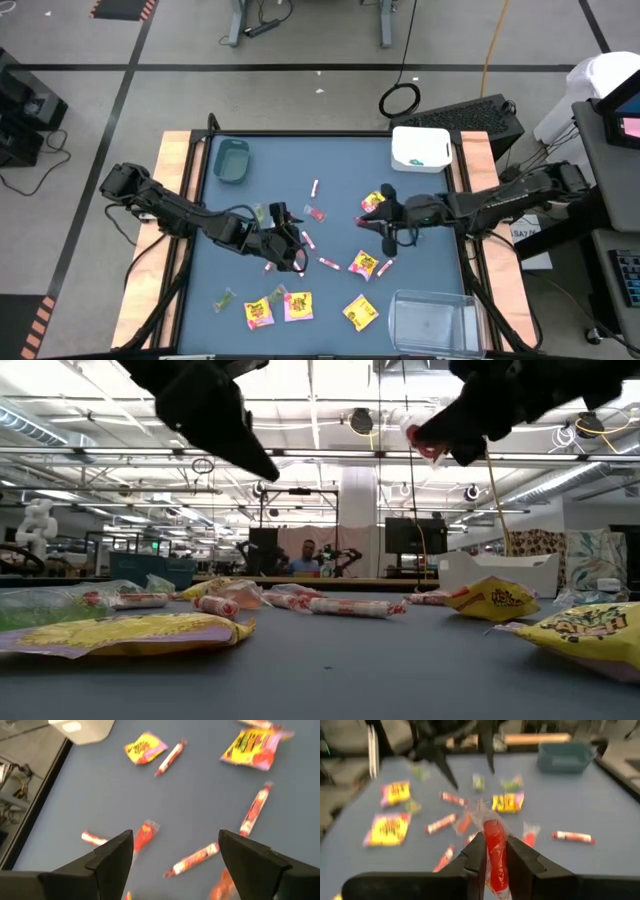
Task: Sort candy
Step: Put the orange gummy into the white bin
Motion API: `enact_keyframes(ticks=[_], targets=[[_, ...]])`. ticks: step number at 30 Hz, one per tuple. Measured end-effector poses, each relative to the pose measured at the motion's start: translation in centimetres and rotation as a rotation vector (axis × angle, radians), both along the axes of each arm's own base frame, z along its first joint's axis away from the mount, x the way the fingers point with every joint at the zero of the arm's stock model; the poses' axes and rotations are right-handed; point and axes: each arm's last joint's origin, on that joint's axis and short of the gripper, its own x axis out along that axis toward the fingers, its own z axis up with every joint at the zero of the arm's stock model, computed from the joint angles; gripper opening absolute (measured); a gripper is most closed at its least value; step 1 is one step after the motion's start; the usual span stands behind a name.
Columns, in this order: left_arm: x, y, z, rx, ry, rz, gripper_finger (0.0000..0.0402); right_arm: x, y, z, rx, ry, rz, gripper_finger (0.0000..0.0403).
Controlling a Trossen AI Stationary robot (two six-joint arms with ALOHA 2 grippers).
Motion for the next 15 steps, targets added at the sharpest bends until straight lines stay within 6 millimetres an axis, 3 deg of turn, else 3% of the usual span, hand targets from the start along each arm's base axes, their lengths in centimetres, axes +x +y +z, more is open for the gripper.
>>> enact_keyframes(ticks=[4, 9, 15], targets=[[0.3, -0.1, 0.3, 0.002, -0.034, -0.014, 0.0296, -0.7, -0.2, -0.3, -0.006, -0.17, -0.015, 0.0052], [0.6, 0.0, 0.6, 0.01, -0.068, -0.025, 0.0297, -0.6, -0.2, 0.6, -0.148, -0.276, 0.016, 0.0052], [0.8, 0.5, 0.5, 0.039, -0.1, -0.038, 0.0297, -0.5, -0.1, 1.0, -0.509, -0.283, 0.089, 0.0052]])
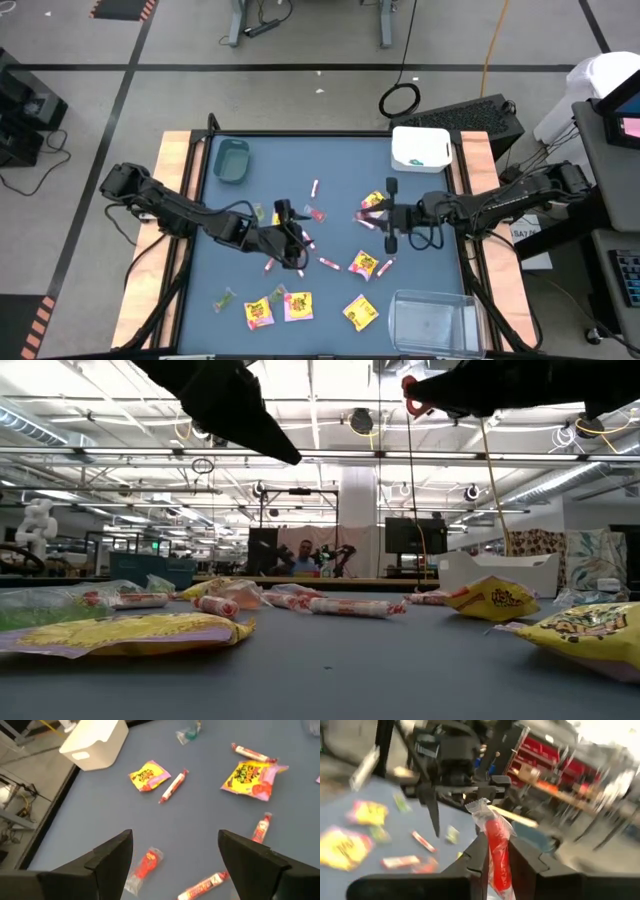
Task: Sort candy
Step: Put the orange gummy into the white bin
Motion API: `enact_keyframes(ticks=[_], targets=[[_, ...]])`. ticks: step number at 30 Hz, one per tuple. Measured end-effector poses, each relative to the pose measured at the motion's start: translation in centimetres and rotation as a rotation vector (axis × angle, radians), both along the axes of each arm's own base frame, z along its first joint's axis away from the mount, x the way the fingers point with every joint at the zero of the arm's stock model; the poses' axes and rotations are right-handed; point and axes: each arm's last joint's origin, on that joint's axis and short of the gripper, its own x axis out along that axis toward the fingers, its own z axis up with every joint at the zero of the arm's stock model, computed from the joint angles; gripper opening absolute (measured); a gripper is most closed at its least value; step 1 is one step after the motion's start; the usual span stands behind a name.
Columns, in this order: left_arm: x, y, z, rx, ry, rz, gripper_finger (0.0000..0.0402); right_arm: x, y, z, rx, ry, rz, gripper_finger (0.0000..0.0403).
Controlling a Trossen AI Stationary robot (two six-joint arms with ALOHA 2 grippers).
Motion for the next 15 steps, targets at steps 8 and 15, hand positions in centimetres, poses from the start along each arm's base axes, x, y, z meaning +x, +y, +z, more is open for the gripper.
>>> enact_keyframes(ticks=[8, 15], targets=[[-0.4, 1.8, -2.3, -0.008, -0.034, -0.008, 0.0296, 0.0, 0.0, -0.3, -0.266, 0.041, 0.016, 0.0052], [-0.2, 1.9, -2.1, -0.018, -0.066, -0.005, 0.0296, 0.0, -0.1, -0.3, -0.206, 0.044, -0.011, 0.0052]])
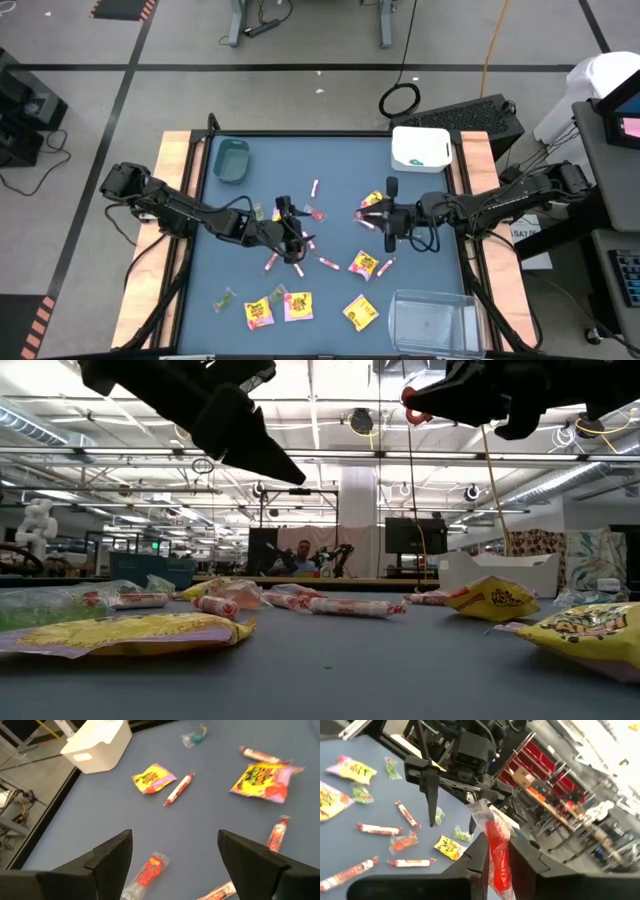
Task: Sort candy
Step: Put the orange gummy into the white bin
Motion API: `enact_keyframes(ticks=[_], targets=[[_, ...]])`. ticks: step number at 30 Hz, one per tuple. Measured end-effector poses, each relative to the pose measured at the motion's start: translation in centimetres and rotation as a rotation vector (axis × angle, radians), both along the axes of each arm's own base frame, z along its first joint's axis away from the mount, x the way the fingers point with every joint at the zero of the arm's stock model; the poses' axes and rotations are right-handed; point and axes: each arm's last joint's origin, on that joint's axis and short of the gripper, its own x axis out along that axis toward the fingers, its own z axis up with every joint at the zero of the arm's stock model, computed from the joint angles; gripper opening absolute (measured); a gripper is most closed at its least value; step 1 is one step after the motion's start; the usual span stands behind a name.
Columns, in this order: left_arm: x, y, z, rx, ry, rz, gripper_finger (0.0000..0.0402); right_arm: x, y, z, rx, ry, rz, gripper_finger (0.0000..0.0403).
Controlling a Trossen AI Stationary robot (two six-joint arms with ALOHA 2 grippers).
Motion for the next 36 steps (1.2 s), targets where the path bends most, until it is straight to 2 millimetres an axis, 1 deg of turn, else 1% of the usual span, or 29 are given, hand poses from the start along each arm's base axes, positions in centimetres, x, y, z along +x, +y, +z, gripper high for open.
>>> enact_keyframes(ticks=[3, 10, 13, 19, 24, 27, 29, 36], targets=[[0.0, 0.01, -0.02, -0.001, 0.002, -0.001, 0.0296, 0.0, 0.0, 0.0, 0.105, -0.006, -0.008, 0.0052], [-0.01, -0.12, -0.01, -0.013, 0.001, -0.01, 0.0296, 0.0, 0.01, -0.06, 0.429, -0.015, -0.034, 0.0052], [0.0, -0.15, -0.03, -0.03, 0.0, -0.013, 0.0297, 0.0, 0.01, -0.08, 0.535, -0.019, -0.043, 0.0052], [-0.01, -0.15, -0.03, -0.034, -0.001, -0.011, 0.0297, 0.0, 0.01, -0.09, 0.846, -0.035, -0.069, 0.0052], [-0.03, -0.24, -0.04, -0.036, -0.001, -0.013, 0.0297, 0.0, 0.01, -0.09, 1.034, -0.044, -0.085, 0.0052], [-0.08, -0.48, -0.02, -0.035, -0.001, -0.021, 0.0296, 0.0, 0.01, -0.09, 1.098, -0.048, -0.091, 0.0052], [-0.09, -0.55, -0.02, -0.035, -0.001, -0.024, 0.0296, 0.0, 0.01, -0.09, 1.104, -0.048, -0.091, 0.0052], [-0.08, -0.54, -0.01, -0.035, -0.001, -0.024, 0.0296, 0.0, 0.01, -0.09, 1.023, -0.044, -0.084, 0.0052]])
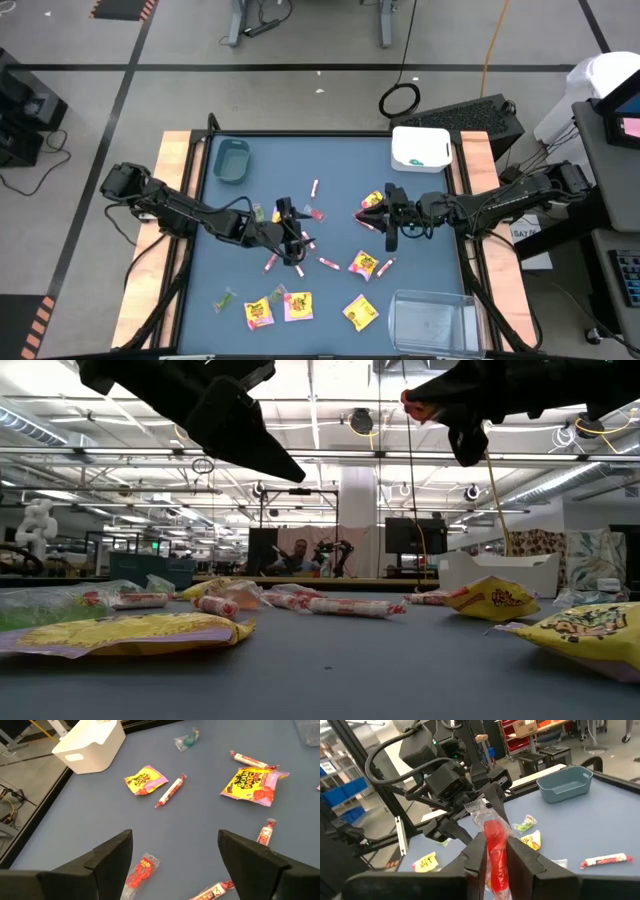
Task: Sort candy
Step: Put the orange gummy into the white bin
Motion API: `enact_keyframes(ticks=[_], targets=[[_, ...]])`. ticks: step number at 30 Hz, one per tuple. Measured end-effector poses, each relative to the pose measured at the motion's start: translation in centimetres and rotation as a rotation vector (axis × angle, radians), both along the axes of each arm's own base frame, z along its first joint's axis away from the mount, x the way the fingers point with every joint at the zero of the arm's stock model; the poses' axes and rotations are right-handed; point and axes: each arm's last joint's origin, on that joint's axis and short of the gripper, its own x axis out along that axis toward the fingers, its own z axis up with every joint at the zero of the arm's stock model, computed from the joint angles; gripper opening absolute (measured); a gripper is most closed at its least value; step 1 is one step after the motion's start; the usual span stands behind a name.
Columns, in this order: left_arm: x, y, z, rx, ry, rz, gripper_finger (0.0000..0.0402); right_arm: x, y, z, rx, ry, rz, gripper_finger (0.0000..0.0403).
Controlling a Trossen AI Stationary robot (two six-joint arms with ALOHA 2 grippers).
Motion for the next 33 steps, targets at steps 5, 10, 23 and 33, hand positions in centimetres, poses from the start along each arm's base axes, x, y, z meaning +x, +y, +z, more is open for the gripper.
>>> enact_keyframes(ticks=[5, 10, 23, 33], targets=[[0.0, -0.03, -0.02, 0.0, 0.001, -0.001, 0.0296, 0.0, 0.0, -0.01, -0.149, 0.008, 0.013, 0.0052], [-0.02, -0.12, -0.02, 0.001, 0.001, -0.004, 0.0297, 0.0, 0.0, -0.01, -0.382, 0.019, 0.035, 0.0052], [-0.02, -0.11, -0.03, 0.004, 0.002, -0.006, 0.0296, 0.0, 0.0, -0.01, -0.648, 0.033, 0.058, 0.0052], [-0.06, -0.31, -0.01, 0.001, 0.0, -0.011, 0.0297, 0.0, -0.01, -0.06, -0.351, 0.024, 0.031, 0.0052]])
